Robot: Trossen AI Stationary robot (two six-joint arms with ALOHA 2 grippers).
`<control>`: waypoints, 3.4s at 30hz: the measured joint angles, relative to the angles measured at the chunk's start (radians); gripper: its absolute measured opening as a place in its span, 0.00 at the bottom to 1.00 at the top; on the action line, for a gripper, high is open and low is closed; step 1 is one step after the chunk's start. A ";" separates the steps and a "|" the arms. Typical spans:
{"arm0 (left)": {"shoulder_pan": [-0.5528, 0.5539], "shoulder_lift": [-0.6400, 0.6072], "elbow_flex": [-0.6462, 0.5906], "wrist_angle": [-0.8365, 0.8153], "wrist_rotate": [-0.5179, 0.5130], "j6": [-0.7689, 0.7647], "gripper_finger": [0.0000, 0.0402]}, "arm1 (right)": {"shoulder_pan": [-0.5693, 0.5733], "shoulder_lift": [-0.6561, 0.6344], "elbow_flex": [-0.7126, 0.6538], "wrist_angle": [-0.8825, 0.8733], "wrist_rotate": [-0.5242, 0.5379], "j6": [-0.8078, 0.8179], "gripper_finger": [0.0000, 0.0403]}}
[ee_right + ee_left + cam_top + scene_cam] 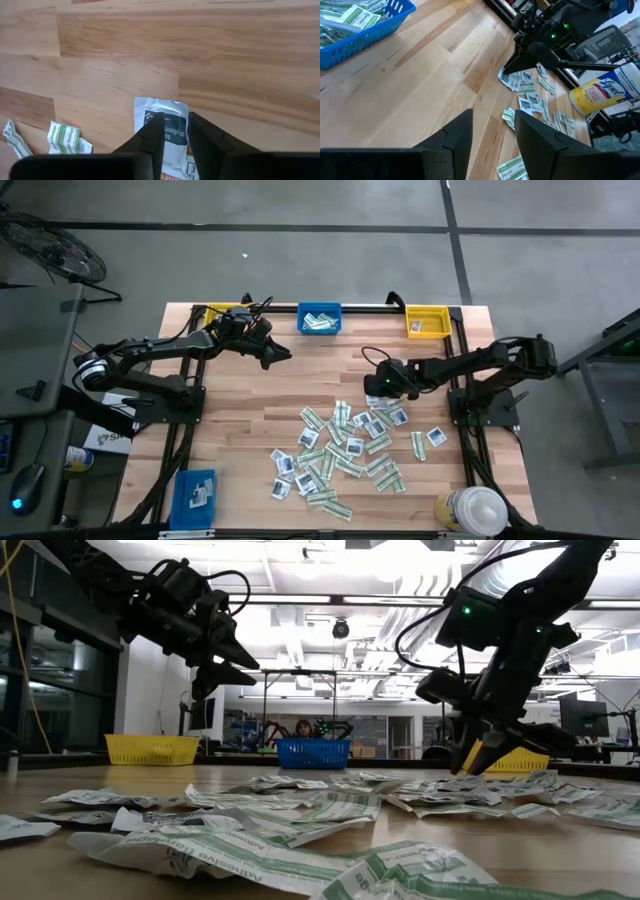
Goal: Pick & Place First Aid Supplies
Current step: Put the gray towelette pack into the left yellow bin
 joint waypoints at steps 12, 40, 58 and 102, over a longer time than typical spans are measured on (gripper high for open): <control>0.000 0.000 0.000 0.000 0.000 0.000 0.36 | -0.001 0.002 -0.002 -0.012 0.036 -0.023 0.01; -0.001 0.000 0.000 0.372 -0.020 -0.122 0.36 | -0.006 -0.103 0.237 0.254 0.401 -0.769 0.00; -0.149 0.044 0.126 0.447 -0.306 0.116 0.36 | -0.127 -0.096 0.452 0.375 0.235 -1.183 0.00; -0.190 0.243 0.320 0.382 -0.385 0.095 0.00 | -0.136 -0.066 0.523 0.336 0.204 -1.282 0.06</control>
